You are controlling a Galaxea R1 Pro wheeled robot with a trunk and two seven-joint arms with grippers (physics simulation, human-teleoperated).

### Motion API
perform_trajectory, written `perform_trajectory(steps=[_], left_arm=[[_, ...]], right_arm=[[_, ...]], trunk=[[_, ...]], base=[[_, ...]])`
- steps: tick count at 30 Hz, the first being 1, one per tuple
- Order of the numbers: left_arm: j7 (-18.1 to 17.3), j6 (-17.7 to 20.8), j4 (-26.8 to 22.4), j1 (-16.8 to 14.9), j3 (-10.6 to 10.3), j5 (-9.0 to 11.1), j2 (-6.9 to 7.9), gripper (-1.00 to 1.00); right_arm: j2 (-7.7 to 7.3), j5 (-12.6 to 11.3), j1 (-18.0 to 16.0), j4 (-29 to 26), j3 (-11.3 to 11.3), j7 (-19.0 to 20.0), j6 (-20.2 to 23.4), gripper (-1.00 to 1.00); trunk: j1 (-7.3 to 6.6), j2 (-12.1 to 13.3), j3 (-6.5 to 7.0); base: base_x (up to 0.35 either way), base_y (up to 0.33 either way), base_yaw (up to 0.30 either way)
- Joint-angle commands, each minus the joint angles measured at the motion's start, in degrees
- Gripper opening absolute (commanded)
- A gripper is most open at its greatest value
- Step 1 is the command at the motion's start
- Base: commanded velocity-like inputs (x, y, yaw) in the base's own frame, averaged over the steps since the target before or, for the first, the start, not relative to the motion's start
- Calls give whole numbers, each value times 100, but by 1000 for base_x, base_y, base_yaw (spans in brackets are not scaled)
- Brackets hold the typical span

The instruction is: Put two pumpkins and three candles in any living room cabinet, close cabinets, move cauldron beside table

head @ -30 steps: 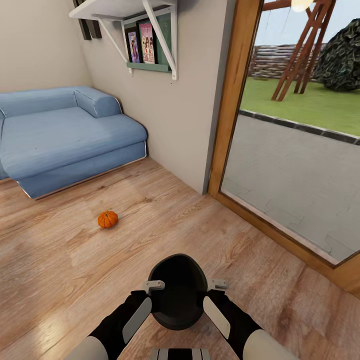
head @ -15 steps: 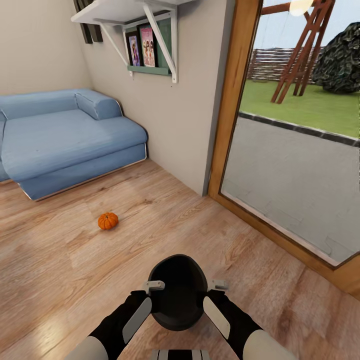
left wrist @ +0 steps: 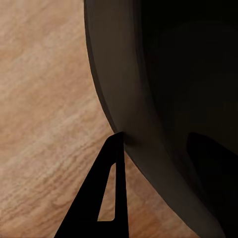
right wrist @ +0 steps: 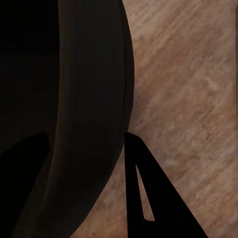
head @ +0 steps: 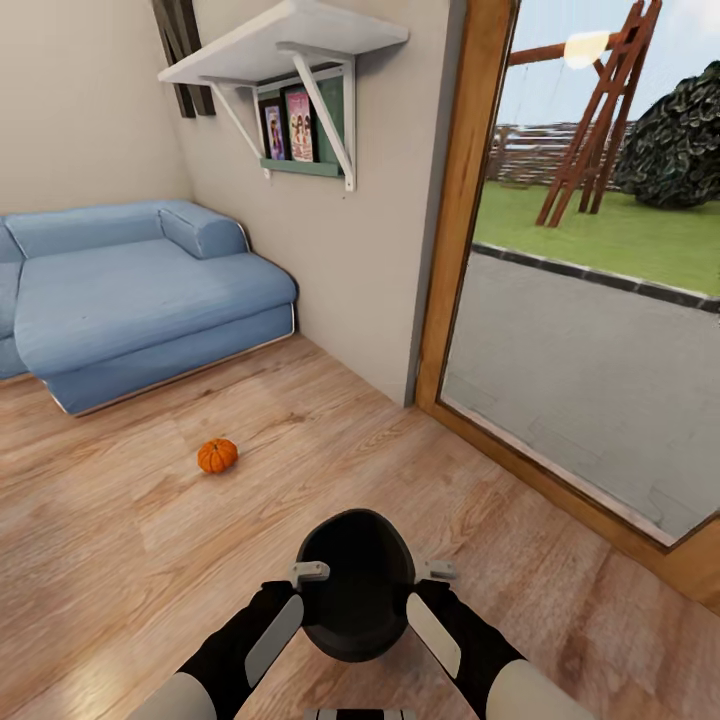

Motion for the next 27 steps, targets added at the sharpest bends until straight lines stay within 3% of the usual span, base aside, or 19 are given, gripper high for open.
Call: perform_trajectory(steps=[1,5,13,18,27], left_arm=[[53,-35,-11,-4,-37,183,4,-100],[59,-32,-13,-4,-37,195,4,-100],[62,-27,-17,-4,-37,191,3,-100],[69,-21,-25,-4,-37,192,2,-100],[70,17,-9,-4,2,207,4,-100]], right_arm=[[-4,-168,-12,-20,34,-8,-44,-100],[-6,-169,-14,-27,32,76,-43,-100],[-8,-167,-16,-33,32,97,-27,-100],[-14,-166,-16,-38,32,98,-27,-100],[-13,-170,-16,-68,32,98,-17,-100]], trunk=[[-4,-1,18],[-15,6,107],[-191,327,250],[-191,327,250],[-388,688,412]], base=[[0,0,0],[0,0,0],[0,0,0],[0,0,0],[0,0,0]])
